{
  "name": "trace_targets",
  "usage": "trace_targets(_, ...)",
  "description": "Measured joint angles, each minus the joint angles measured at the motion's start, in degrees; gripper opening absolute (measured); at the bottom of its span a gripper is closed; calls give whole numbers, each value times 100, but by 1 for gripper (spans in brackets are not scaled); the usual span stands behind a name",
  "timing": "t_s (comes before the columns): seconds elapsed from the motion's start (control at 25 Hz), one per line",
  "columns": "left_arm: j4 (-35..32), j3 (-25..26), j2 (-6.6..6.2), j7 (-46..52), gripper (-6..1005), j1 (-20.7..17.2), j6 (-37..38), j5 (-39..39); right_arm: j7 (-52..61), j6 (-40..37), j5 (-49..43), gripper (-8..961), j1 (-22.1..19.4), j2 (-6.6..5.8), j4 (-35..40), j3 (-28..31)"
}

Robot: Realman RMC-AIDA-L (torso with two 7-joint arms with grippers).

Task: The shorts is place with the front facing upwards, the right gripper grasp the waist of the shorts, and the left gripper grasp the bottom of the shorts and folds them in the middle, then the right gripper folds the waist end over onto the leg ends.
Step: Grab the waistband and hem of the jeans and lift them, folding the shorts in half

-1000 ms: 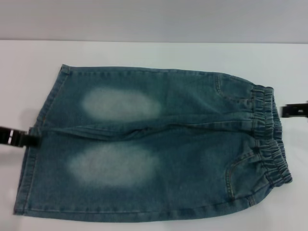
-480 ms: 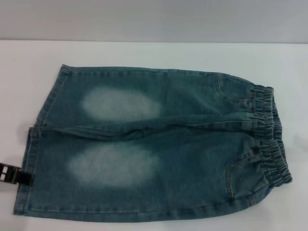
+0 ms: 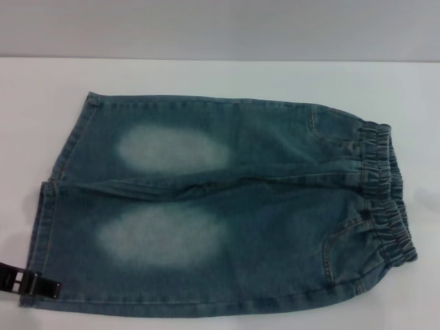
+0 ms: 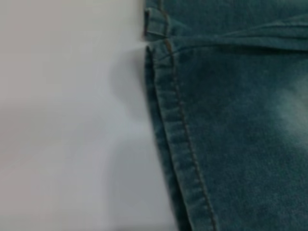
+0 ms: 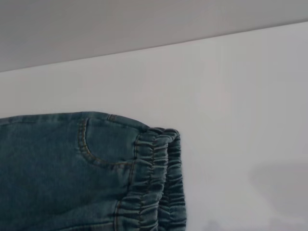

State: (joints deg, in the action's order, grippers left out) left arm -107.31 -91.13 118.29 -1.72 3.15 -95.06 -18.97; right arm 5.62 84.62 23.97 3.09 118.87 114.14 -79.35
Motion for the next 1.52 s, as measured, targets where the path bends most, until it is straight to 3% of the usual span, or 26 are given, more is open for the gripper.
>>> trace_targets(1.52,433,-356,-22,288,816,101,317,56,-258,53,-25,747,159,-14,-23,0)
